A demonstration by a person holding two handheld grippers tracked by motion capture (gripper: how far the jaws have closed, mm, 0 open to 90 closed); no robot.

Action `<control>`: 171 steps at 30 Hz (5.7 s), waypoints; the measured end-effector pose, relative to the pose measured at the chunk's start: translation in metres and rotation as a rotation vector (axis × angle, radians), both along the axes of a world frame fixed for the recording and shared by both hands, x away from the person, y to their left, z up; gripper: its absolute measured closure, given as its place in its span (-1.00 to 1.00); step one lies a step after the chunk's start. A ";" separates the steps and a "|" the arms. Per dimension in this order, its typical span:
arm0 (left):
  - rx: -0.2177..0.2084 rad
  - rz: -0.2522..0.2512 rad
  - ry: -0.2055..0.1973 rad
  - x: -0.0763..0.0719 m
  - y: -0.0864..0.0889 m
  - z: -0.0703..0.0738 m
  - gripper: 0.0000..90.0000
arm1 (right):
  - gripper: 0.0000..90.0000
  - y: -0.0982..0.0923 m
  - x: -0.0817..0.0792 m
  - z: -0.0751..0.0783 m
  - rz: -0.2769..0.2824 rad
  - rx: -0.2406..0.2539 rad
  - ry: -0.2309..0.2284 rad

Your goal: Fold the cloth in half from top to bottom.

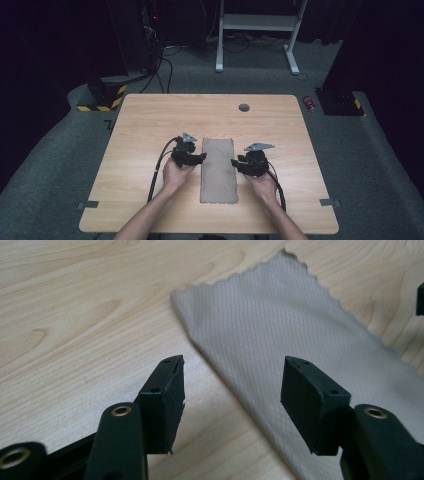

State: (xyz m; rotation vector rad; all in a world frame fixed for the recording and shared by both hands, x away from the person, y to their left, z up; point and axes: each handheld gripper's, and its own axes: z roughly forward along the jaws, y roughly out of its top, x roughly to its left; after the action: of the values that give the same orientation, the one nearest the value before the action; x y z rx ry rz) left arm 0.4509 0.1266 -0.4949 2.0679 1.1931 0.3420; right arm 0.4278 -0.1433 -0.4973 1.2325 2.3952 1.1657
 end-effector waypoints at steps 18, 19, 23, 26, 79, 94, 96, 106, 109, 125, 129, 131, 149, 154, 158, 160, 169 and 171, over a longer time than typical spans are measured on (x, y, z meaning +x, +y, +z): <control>0.035 0.047 0.015 0.042 -0.005 0.005 -0.06 | 0.52 -0.007 0.047 0.015 -0.104 0.044 0.013; 0.030 0.062 0.007 0.046 -0.006 0.003 -0.04 | 0.52 -0.007 0.052 0.010 -0.113 0.035 0.015; 0.021 0.083 0.022 0.053 -0.008 -0.004 -0.04 | 0.55 -0.004 0.063 0.005 -0.125 -0.003 0.053; 0.024 0.094 0.029 0.058 -0.009 -0.007 -0.04 | 0.56 0.000 0.070 0.007 -0.139 -0.005 0.046; 0.030 -0.034 0.001 0.065 -0.022 0.006 0.98 | 0.99 0.027 0.087 0.005 -0.108 -0.098 -0.024; -0.025 -0.030 -0.018 0.072 -0.017 0.023 0.97 | 1.00 0.022 0.089 0.028 -0.103 -0.076 -0.051; -0.043 -0.024 -0.011 0.076 -0.015 0.027 0.97 | 1.00 0.021 0.091 0.030 -0.103 -0.080 -0.045; -0.054 -0.044 -0.069 0.074 -0.017 0.048 0.97 | 1.00 0.016 0.096 0.047 -0.126 -0.047 -0.075; -0.052 -0.050 -0.071 0.072 -0.017 0.046 0.97 | 1.00 0.016 0.093 0.047 -0.119 -0.051 -0.078; -0.036 -0.085 -0.030 0.060 -0.016 0.022 0.97 | 1.00 0.014 0.079 0.023 -0.091 -0.044 -0.036; -0.020 -0.099 -0.021 0.053 -0.015 0.013 0.97 | 1.00 0.012 0.073 0.012 -0.078 -0.029 -0.023; -0.027 -0.101 -0.024 0.050 -0.014 0.012 0.97 | 1.00 0.013 0.071 0.010 -0.065 -0.031 -0.022; -0.066 -0.171 -0.059 0.009 -0.004 0.017 0.96 | 1.00 0.009 0.023 0.004 0.029 -0.022 -0.060; -0.040 -0.197 -0.071 -0.001 -0.005 0.016 0.96 | 1.00 0.007 0.013 0.003 0.046 -0.025 -0.069; -0.038 -0.217 -0.084 -0.008 -0.004 0.016 0.96 | 1.00 0.007 0.007 0.002 0.057 -0.029 -0.070; -0.038 -0.222 -0.090 -0.011 -0.004 0.016 0.96 | 1.00 0.006 0.004 0.001 0.065 -0.031 -0.072; -0.079 -0.218 -0.080 -0.024 0.000 0.010 0.96 | 1.00 0.007 -0.011 0.000 0.082 -0.051 -0.082; -0.090 -0.216 -0.082 -0.026 0.001 0.009 0.96 | 1.00 0.007 -0.014 -0.001 0.083 -0.051 -0.075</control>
State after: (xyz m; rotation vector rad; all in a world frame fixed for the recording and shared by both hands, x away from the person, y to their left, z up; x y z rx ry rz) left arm 0.4246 0.1273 -0.4857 2.0606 0.9102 0.2627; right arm 0.4137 -0.1360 -0.4986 1.0645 2.4259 1.1445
